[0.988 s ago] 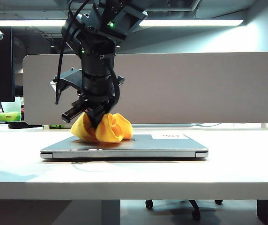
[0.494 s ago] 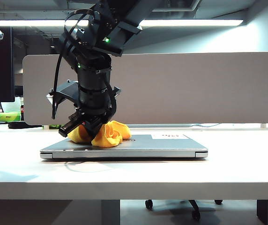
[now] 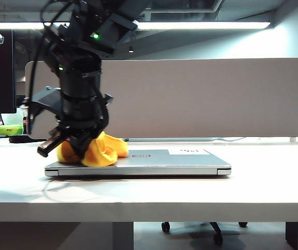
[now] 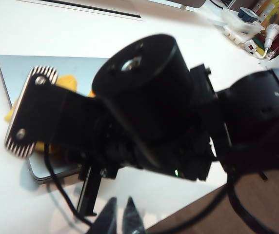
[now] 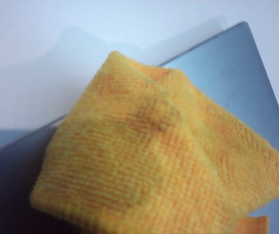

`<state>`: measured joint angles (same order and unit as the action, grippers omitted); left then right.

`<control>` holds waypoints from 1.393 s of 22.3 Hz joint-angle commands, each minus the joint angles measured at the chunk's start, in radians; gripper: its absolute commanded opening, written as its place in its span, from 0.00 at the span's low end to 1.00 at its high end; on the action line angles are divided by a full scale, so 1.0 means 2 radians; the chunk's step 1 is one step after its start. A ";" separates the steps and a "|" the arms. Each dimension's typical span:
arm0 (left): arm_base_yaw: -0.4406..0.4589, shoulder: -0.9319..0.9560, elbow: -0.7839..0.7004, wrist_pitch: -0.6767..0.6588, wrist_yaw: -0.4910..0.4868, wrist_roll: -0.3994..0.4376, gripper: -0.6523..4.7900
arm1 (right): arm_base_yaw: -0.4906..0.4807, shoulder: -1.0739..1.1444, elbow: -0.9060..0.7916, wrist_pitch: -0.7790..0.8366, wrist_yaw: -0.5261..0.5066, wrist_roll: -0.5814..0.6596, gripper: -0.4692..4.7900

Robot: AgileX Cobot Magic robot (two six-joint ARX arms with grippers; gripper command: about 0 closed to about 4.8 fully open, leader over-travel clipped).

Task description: Pick up the rag and use it to wipe the water off the lid of the laptop on the table.

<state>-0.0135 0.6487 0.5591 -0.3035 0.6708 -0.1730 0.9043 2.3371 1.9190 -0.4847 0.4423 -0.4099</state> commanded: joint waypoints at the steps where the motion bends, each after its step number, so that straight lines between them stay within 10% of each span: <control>1: 0.000 -0.001 0.001 0.006 0.002 0.001 0.16 | 0.000 0.002 0.000 -0.010 0.006 -0.004 0.08; 15: 0.000 -0.001 0.001 0.006 0.002 0.001 0.16 | -0.104 -0.001 0.039 -0.084 0.051 -0.005 0.08; 31: 0.000 -0.001 0.001 0.006 0.002 0.001 0.16 | -0.068 -0.010 0.059 -0.306 0.068 0.054 0.07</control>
<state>-0.0135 0.6487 0.5591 -0.3035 0.6704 -0.1730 0.7856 2.3322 2.0342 -0.9771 0.5579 -0.3458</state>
